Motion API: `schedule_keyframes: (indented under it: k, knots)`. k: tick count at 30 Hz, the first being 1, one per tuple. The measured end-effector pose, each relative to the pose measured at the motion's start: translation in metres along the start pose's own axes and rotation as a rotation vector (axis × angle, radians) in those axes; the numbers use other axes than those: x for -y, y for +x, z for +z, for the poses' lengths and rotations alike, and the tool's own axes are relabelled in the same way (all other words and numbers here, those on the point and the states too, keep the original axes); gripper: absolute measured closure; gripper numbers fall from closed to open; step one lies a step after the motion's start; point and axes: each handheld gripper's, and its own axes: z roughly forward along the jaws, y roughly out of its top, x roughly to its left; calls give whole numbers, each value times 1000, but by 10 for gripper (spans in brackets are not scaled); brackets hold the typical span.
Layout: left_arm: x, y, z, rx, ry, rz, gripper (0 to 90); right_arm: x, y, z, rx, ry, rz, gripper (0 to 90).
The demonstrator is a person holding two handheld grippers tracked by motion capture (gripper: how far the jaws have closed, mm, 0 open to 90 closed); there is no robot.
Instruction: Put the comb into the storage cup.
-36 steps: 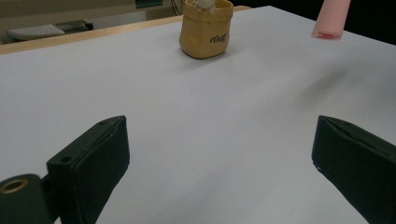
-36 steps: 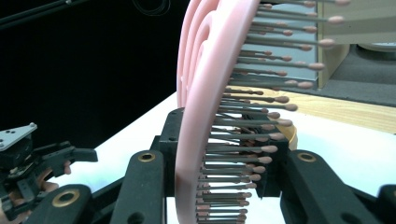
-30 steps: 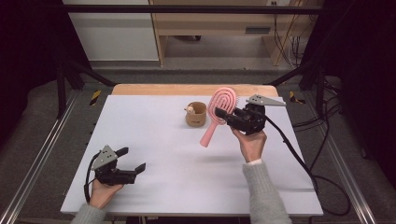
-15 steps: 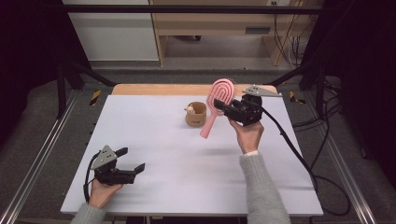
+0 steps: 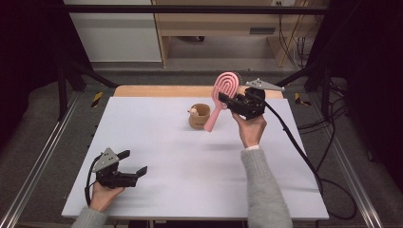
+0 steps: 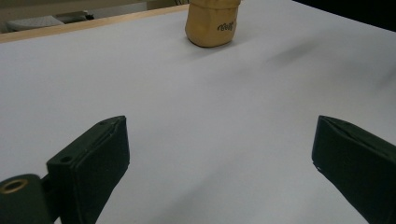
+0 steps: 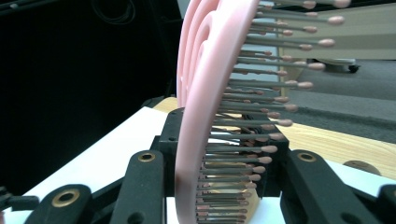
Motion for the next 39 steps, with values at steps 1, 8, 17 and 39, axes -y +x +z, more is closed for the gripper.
schedule_keyframes:
  k: [1, 8, 17, 39]
  knots:
    - [0, 1, 0, 3, -3, -4, 39, -1, -1, 1, 6, 0, -1, 633]
    - [0, 2, -1, 0, -3, -5, 39, -7, -6, 3, 34, -15, 6, 633]
    - [0, 2, -1, -2, 1, -4, 40, -14, -9, 9, 63, -27, 8, 633]
    - [1, 3, 1, -4, 12, -1, 39, -29, -18, 29, 132, -45, 26, 633]
